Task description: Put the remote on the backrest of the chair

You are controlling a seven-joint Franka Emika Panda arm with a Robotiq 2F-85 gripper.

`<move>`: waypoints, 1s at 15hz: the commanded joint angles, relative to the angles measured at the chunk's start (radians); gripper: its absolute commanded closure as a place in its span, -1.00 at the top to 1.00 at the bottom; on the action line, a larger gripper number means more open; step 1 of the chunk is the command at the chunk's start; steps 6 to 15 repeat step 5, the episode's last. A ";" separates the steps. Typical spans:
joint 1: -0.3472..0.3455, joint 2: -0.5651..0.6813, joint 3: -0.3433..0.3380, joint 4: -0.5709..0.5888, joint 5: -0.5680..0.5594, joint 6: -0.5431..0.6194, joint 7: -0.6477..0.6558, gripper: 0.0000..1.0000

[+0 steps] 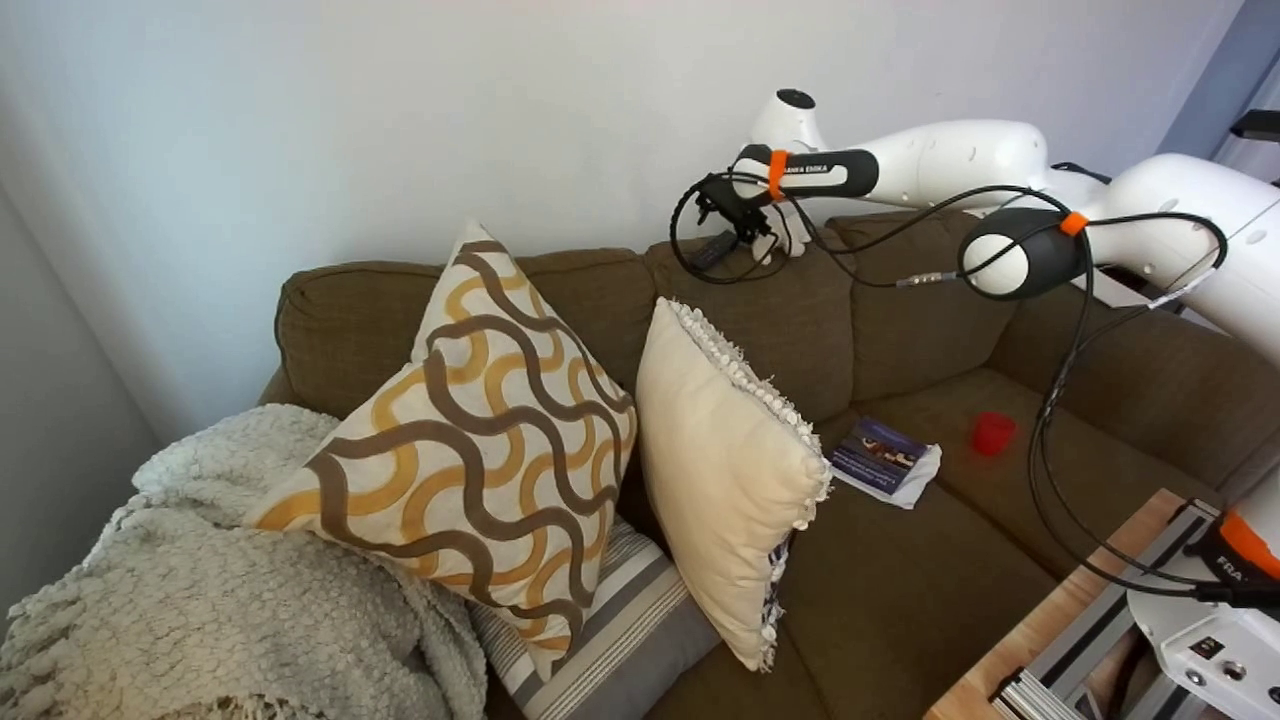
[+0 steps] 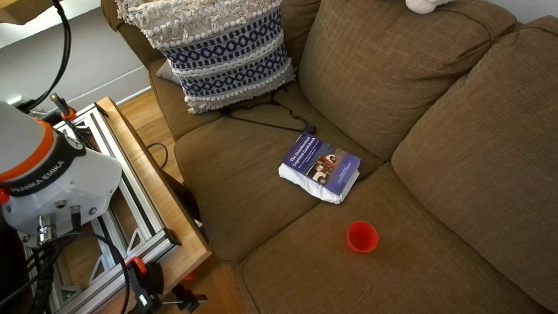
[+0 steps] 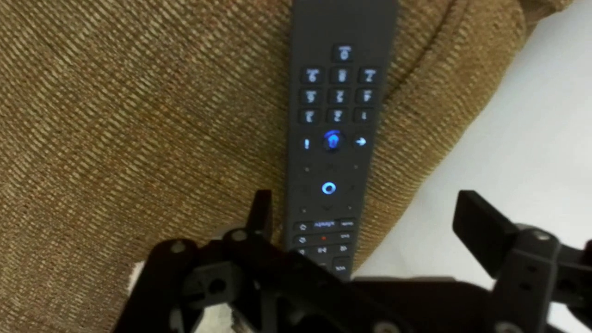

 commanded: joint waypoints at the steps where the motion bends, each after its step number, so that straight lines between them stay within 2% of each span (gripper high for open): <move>1: -0.018 -0.093 0.035 -0.015 0.025 -0.024 -0.068 1.00; 3: -0.042 -0.139 0.093 -0.018 0.054 0.014 -0.214 1.00; 4: -0.016 -0.088 0.040 0.012 0.018 0.003 -0.107 1.00; 15: -0.019 -0.109 0.048 0.011 0.020 0.000 -0.123 1.00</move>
